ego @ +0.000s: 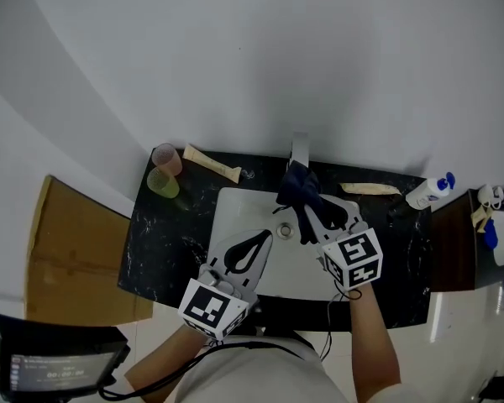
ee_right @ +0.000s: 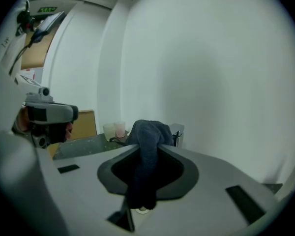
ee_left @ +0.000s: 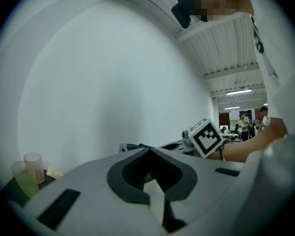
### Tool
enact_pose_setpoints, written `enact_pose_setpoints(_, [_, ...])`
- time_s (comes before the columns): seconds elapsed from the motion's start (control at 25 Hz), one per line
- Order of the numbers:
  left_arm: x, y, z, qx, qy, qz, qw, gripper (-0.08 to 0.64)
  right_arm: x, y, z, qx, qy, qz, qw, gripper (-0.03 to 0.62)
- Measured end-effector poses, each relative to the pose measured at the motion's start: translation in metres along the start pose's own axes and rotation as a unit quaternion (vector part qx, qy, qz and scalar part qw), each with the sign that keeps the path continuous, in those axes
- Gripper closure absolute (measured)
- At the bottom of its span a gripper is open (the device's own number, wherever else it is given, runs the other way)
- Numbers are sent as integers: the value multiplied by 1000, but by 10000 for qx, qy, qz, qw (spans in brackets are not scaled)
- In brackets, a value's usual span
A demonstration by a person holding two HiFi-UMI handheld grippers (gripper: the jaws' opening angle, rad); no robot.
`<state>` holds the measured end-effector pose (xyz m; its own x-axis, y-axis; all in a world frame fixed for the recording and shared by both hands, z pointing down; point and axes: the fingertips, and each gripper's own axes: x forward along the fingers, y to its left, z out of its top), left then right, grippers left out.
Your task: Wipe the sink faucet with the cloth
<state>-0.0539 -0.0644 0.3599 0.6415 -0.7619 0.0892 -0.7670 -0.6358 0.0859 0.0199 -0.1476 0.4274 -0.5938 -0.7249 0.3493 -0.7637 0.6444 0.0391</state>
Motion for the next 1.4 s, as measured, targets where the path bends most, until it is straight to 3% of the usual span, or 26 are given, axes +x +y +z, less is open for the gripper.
enact_pose_setpoints(0.24, [-7,14,-8,-15,123,278,9995,563,55,-22,-25,-183,578,22,9982,508])
enact_pose_setpoints(0.52, [-15,35,-12,-47,289,629,9976,562,97,-70,-18,-152,507,-158,9985,507])
enact_pose_setpoints(0.92, [-8,37,-14,-114,279,619,9976,563,53,-13,-34,-121,566,701,9959,506])
enact_pose_setpoints(1.04, [-9,36,-14,-112,265,604,9978,563,61,-21,-34,-136,605,619,9961,506])
enact_pose_setpoints(1.24, [-14,30,-15,-110,251,591,9979,563,95,-60,-22,-161,600,118,9980,506])
enact_pose_setpoints(1.4, [-14,28,-15,-126,258,553,9981,563,83,-45,-24,-114,617,262,9977,506])
